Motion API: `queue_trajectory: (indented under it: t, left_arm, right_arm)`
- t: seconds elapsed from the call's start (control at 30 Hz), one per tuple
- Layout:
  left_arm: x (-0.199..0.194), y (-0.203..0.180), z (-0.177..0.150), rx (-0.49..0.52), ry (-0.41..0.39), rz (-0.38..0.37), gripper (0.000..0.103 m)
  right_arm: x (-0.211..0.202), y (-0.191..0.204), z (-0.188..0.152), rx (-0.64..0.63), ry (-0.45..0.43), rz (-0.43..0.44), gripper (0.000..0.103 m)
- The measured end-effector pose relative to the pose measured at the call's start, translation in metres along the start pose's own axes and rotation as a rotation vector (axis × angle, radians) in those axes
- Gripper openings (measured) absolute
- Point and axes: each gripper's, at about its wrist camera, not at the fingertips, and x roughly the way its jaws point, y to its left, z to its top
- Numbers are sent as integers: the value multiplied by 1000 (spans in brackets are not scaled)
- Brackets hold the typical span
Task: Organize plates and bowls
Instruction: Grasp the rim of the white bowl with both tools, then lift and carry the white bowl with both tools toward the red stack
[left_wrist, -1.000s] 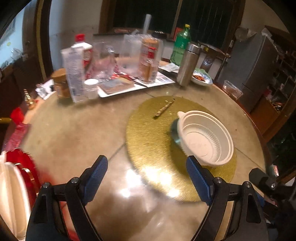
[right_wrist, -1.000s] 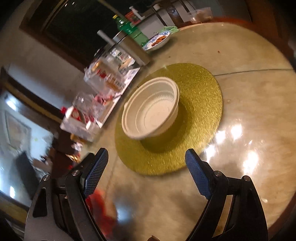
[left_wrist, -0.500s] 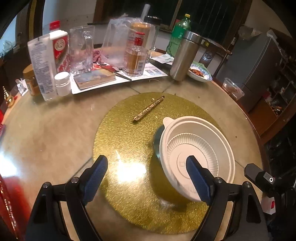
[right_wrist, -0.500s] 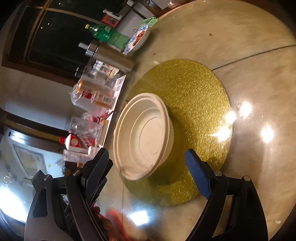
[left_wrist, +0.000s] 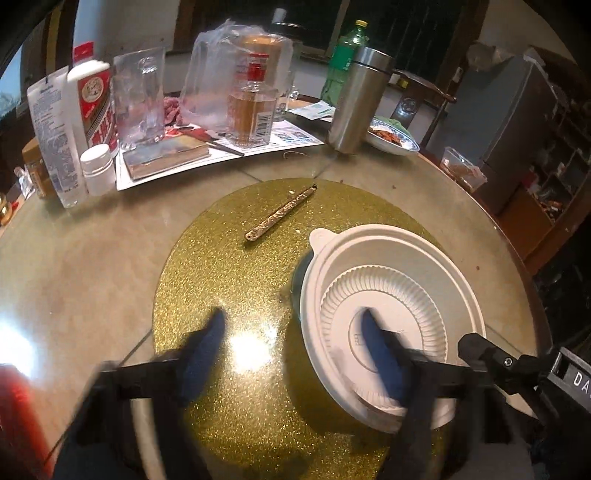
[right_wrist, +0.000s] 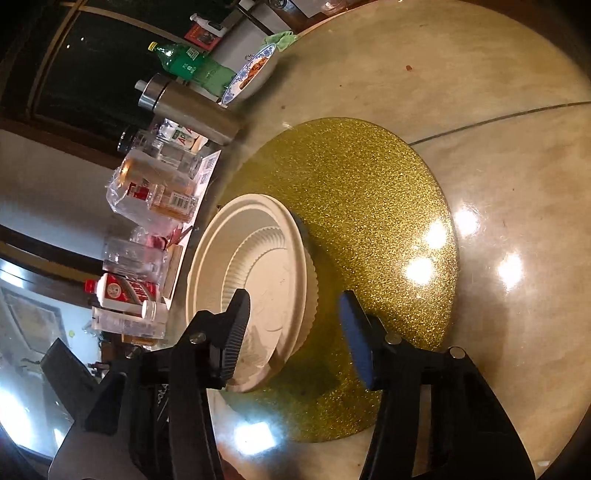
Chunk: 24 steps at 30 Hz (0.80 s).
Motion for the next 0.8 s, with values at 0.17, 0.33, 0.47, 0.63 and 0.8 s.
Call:
queue_trajectory:
  t: [0.17, 0.33, 0.47, 0.63, 0.8]
  left_arm:
    - [4, -5, -1, 46, 17, -24, 15]
    - [1, -4, -3, 65, 21, -27, 14]
    - [0, -5, -5, 78, 14, -18, 14]
    - [-1, -6, -8, 94, 8, -4, 14]
    - [-4, -7, -9, 107, -9, 12, 14]
  right_arm:
    - [2, 1, -2, -33, 4, -15, 19]
    - [-4, 6, -7, -82, -12, -28, 10]
    - [-3, 2, -8, -66, 2, -2, 9]
    - [-4, 1, -9, -61, 6, 17, 9]
    - [-3, 1, -10, -60, 9, 19, 9]
